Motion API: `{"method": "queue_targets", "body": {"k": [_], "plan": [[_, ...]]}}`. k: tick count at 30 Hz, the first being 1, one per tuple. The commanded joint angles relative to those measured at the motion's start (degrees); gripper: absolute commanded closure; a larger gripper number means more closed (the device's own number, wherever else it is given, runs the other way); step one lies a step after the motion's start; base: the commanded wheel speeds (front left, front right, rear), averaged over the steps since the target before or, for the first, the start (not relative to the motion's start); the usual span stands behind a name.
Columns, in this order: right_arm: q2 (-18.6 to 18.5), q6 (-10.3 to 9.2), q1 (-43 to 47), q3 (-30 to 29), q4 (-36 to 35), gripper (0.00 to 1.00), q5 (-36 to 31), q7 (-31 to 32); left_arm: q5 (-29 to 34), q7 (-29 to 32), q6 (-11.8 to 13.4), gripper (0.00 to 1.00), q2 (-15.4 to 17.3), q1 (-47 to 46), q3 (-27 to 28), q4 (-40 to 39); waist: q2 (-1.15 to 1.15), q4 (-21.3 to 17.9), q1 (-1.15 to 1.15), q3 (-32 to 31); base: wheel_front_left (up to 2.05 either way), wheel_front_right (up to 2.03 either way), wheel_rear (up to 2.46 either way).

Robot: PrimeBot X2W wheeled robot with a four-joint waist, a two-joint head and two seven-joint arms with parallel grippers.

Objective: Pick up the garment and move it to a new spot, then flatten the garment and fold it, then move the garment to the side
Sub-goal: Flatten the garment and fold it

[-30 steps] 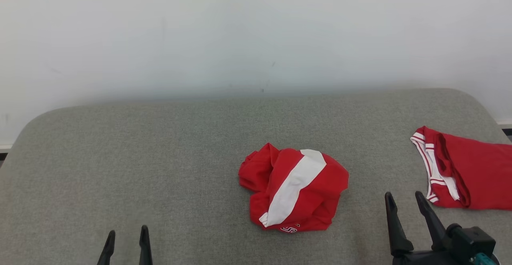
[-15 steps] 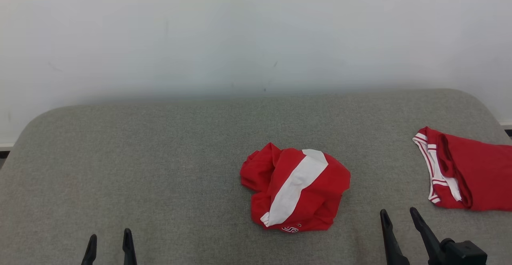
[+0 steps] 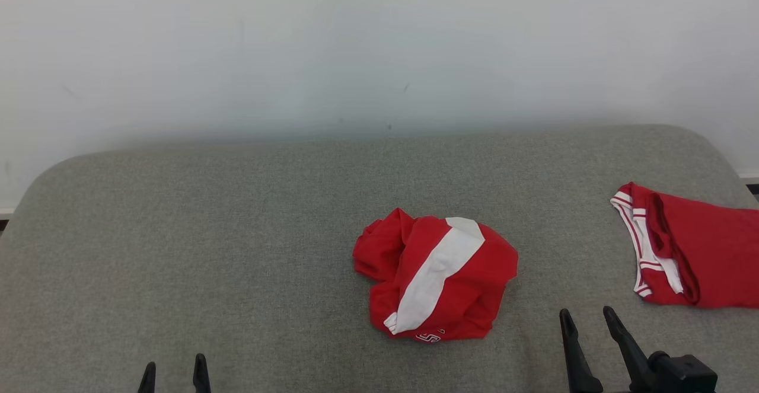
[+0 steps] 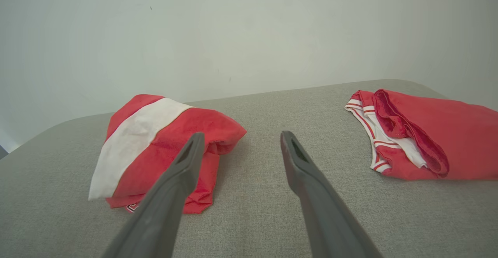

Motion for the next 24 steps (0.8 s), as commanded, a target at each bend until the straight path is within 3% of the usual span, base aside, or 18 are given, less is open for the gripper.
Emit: {"method": "queue_targets", "body": {"k": [1,17,24], "plan": [[0.25,-0.12,-0.47,0.07,0.02,0.0,-0.22,0.02,-0.25,-0.15,-0.36,0.0,-0.25,0.28,-0.07,0.53,0.0,-0.02,0.0,0.1,0.0,0.0,0.0],[0.45,-0.12,-1.03,0.55,-0.47,0.0,-0.17,0.38,0.0,0.28,-0.36,0.0,-0.26,-0.27,-0.76,1.22,0.0,-0.63,0.0,0.94,0.0,0.0,0.0],[0.26,-0.12,-2.28,1.82,-0.36,0.0,0.31,0.43,-1.96,5.97,-3.07,0.0,0.6,-3.0,-3.09,1.6,0.0,-3.91,0.0,2.21,0.0,0.0,0.0]]}}
